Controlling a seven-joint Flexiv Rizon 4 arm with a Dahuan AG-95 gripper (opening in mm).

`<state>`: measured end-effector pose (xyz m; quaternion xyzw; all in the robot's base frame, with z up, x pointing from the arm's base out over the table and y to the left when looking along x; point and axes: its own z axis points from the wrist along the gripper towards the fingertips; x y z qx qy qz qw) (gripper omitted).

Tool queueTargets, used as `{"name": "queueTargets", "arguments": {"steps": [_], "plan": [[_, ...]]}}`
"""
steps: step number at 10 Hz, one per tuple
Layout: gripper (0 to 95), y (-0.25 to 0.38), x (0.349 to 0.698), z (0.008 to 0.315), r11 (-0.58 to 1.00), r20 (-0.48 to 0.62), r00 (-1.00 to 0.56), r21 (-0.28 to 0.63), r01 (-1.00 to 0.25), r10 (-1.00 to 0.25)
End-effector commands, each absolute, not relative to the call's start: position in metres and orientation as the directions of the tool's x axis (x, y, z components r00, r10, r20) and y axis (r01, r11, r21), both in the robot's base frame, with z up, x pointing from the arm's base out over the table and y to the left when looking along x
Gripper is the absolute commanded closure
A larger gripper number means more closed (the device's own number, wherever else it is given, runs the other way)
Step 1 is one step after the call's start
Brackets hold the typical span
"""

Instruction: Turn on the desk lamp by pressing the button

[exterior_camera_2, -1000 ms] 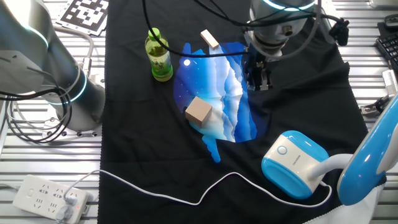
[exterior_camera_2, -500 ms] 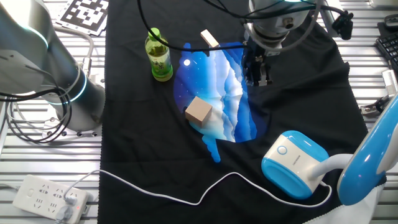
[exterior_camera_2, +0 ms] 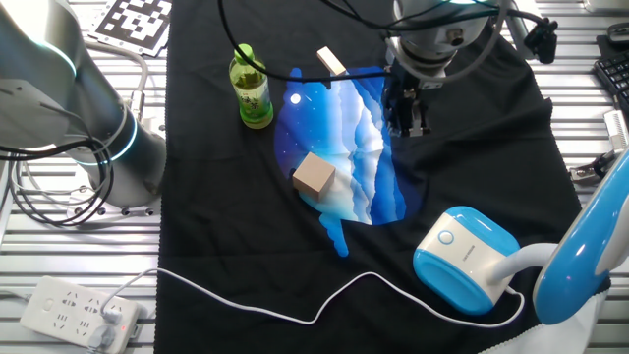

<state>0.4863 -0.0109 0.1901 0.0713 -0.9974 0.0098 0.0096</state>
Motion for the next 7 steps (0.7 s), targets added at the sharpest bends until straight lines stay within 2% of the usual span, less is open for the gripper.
{"name": "queueTargets", "arguments": {"steps": [1,7], "plan": [[95.0,-0.0118,0.4851,0.1911,0.989,0.024,-0.989,-0.018,-0.145,-0.144],[95.0,-0.0141,0.4817,0.1946,0.989,0.018,-0.989,-0.008,-0.148,-0.148]]}}
